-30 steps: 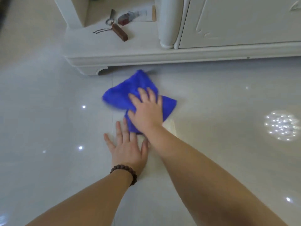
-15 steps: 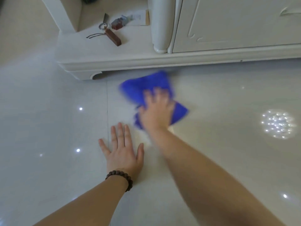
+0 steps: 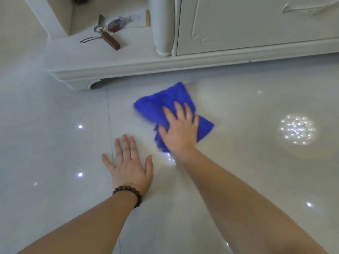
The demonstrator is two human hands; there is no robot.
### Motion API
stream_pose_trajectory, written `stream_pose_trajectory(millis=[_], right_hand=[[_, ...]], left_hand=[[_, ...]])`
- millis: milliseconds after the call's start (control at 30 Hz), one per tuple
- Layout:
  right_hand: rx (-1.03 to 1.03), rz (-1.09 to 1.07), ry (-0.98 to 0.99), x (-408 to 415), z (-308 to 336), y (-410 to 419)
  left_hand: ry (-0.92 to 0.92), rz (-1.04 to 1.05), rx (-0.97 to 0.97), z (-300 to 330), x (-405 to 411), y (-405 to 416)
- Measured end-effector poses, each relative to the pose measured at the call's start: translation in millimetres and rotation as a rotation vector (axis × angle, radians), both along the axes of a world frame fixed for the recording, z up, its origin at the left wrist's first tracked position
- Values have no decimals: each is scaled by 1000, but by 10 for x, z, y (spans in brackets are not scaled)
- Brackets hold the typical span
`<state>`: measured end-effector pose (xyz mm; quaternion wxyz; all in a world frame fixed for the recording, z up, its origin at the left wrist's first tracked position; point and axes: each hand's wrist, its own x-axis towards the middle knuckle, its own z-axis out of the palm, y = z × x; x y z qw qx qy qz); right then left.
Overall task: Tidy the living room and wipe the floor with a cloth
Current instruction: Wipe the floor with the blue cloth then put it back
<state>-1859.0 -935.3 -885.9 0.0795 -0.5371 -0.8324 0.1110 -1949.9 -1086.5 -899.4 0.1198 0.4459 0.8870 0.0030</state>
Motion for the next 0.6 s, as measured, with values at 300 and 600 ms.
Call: stream_pose_trajectory(millis=[300, 600], right_hand=[[-13, -568, -40, 2111, 88, 316], [35, -8, -50, 1073, -45, -1500]], left_hand=[[10, -4, 5, -17, 2, 6], [10, -19, -14, 63, 32, 7]])
